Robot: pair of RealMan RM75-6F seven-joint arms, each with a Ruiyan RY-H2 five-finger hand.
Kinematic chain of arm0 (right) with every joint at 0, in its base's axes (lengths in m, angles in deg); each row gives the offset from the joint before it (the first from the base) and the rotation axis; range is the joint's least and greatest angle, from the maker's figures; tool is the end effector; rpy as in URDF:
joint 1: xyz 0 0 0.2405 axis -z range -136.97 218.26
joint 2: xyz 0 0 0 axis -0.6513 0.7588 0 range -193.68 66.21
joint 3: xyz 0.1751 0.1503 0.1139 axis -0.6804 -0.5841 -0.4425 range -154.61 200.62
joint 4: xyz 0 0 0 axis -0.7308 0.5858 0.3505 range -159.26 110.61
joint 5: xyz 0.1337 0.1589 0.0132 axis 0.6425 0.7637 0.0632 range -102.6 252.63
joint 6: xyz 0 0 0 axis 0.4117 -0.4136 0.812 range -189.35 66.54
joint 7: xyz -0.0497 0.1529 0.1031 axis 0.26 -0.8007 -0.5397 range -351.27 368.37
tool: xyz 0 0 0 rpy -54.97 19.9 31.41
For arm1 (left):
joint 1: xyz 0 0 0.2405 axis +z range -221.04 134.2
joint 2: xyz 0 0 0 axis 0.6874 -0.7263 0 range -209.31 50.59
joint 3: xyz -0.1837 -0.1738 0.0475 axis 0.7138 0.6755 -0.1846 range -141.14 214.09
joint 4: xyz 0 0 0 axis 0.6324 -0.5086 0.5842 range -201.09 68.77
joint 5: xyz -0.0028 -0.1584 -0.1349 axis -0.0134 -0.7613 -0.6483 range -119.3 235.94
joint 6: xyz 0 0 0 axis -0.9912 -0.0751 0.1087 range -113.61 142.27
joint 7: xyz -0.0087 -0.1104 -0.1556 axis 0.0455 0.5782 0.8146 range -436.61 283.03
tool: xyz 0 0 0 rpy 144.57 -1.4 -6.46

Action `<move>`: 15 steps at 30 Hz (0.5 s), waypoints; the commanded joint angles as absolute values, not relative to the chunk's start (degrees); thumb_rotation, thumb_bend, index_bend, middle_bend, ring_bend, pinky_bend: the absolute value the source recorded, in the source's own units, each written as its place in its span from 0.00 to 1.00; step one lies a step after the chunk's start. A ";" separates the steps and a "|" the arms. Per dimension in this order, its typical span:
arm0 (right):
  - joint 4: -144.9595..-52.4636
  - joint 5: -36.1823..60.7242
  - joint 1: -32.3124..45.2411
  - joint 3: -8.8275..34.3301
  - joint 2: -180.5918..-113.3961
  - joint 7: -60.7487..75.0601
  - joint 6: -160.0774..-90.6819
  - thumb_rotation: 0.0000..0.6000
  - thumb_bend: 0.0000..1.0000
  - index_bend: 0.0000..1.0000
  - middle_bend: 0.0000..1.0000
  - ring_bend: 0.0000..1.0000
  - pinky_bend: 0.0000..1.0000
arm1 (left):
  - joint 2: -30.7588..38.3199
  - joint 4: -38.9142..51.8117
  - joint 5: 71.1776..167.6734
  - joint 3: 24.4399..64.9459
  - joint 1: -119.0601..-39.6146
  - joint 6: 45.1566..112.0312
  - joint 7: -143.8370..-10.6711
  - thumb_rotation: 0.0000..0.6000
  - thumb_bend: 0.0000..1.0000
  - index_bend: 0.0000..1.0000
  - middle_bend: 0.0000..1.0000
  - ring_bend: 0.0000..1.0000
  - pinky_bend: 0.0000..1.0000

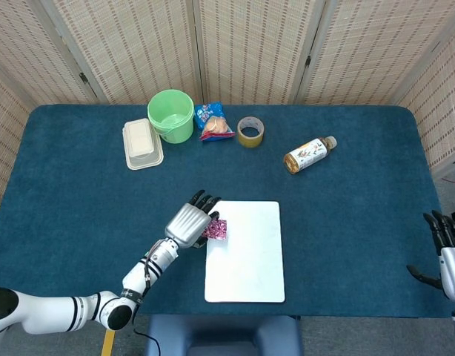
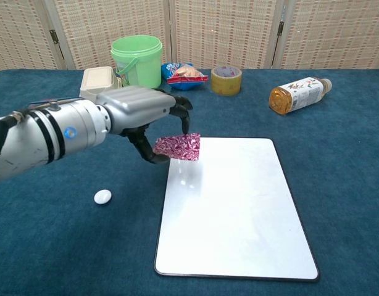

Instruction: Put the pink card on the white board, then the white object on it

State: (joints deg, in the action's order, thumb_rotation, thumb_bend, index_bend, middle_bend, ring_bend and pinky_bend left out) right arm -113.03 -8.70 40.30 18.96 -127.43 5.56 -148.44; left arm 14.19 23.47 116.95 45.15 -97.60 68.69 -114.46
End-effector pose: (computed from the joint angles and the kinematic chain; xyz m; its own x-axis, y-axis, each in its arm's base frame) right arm -0.3428 -0.2065 0.1834 0.4112 0.0273 0.9111 -0.9077 0.1042 0.4065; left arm -0.0427 0.3653 -0.0752 0.6322 0.1611 0.7579 0.6666 -0.6117 -0.4260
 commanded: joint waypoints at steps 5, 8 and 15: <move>-112.76 -8.51 40.53 18.93 -127.48 5.19 -148.57 1.00 0.15 0.06 0.08 0.06 0.03 | 18.06 21.83 115.81 45.54 -100.68 66.85 -117.47 1.00 0.34 0.35 0.12 0.11 0.00; -112.70 -8.52 40.58 18.92 -127.47 5.08 -148.60 1.00 0.15 0.06 0.08 0.06 0.03 | 19.97 20.06 114.52 45.84 -102.07 66.36 -119.17 1.00 0.34 0.35 0.12 0.11 0.00; -112.76 -8.26 41.00 18.86 -127.35 4.95 -148.99 1.00 0.15 0.06 0.08 0.06 0.03 | 21.38 19.18 109.81 46.22 -103.72 65.85 -121.75 1.00 0.33 0.22 0.12 0.10 0.00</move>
State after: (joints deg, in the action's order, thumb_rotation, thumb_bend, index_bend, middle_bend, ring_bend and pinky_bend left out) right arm -112.76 -8.25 41.00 18.86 -127.35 4.95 -148.99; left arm 21.31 19.04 110.22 46.17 -103.44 65.92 -121.39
